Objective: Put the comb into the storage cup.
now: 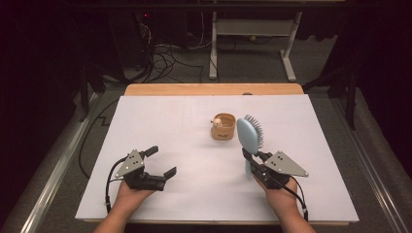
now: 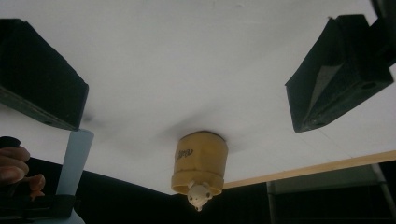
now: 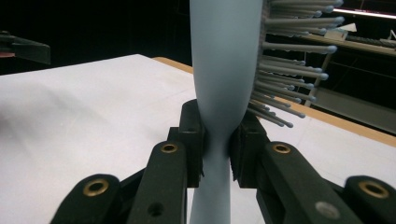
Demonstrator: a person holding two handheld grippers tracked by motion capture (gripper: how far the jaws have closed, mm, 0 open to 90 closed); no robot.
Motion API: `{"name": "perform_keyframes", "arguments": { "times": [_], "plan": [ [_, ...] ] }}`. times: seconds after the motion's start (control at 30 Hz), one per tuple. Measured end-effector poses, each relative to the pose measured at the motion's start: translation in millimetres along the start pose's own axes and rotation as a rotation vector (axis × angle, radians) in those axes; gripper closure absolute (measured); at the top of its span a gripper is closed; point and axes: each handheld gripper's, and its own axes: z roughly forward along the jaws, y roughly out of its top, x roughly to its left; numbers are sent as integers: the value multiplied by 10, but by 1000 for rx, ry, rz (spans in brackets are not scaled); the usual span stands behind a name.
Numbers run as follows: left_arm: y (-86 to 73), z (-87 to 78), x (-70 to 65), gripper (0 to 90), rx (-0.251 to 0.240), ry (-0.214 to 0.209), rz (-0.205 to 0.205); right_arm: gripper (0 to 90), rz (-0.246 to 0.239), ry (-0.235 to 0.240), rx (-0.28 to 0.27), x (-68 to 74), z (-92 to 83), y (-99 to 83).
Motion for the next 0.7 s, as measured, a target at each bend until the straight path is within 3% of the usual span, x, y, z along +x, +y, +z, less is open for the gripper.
{"name": "perform_keyframes", "arguments": {
  "times": [0.7],
  "plan": [
    [25, -7, -38, 2, -9, -15, 5, 784, -16, 38, -38, 261, 321, 165]
  ]
}}
